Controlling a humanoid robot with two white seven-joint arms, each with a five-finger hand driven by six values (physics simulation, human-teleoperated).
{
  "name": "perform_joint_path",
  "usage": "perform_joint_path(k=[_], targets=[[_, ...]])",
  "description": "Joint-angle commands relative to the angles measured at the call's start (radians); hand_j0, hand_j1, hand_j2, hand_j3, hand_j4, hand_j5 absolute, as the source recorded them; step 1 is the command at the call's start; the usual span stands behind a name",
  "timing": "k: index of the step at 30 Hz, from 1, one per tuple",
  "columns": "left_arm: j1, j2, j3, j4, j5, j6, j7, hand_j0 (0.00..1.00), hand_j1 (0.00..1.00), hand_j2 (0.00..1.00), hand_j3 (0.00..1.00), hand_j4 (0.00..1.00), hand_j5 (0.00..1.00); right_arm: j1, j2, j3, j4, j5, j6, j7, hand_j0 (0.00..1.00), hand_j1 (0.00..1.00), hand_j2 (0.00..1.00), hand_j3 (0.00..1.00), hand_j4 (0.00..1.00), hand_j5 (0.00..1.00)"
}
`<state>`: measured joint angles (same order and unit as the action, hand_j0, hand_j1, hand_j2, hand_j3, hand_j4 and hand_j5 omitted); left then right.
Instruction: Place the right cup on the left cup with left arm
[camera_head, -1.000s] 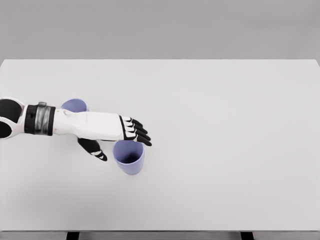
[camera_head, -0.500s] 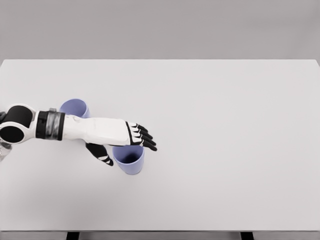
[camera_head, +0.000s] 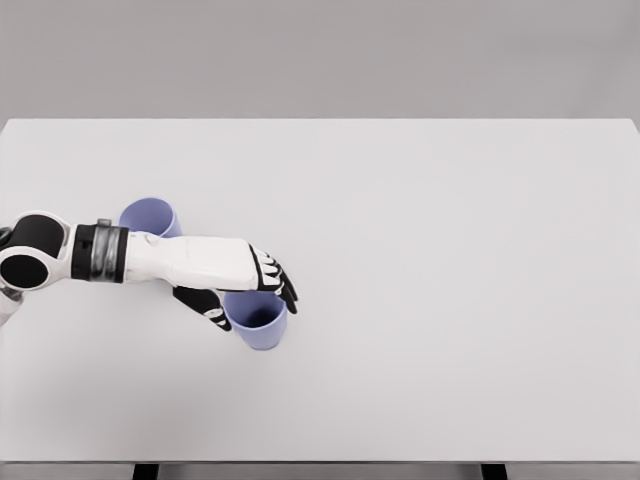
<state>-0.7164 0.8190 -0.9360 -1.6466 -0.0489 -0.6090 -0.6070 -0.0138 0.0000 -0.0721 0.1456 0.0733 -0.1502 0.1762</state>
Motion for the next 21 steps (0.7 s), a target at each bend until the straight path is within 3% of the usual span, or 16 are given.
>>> perform_joint_path(k=[1,4,12,21], targets=[[0.0,0.005,0.005,-0.007,0.014,-0.002,-0.004,0.54,0.54,0.54,0.54,0.54,0.54,0.0,0.0,0.0,0.0,0.0,0.0,0.0,1.0,1.0,1.0,1.0,1.0,1.0],[0.003,0.026,0.049,-0.013,0.049,-0.002,-0.004,0.53,0.53,0.53,0.53,0.53,0.53,0.0,0.0,0.0,0.0,0.0,0.0,0.0,1.0,1.0,1.0,1.0,1.0,1.0],[-0.015,0.224,0.152,-0.058,0.204,-0.002,-0.004,0.52,0.52,0.52,0.52,0.52,0.52,0.0,0.0,0.0,0.0,0.0,0.0,0.0,1.0,1.0,1.0,1.0,1.0,1.0],[-0.135,0.387,0.149,-0.079,0.33,-0.002,-0.004,0.52,0.52,0.52,0.52,0.52,0.52,0.0,0.0,0.0,0.0,0.0,0.0,0.0,1.0,1.0,1.0,1.0,1.0,1.0]])
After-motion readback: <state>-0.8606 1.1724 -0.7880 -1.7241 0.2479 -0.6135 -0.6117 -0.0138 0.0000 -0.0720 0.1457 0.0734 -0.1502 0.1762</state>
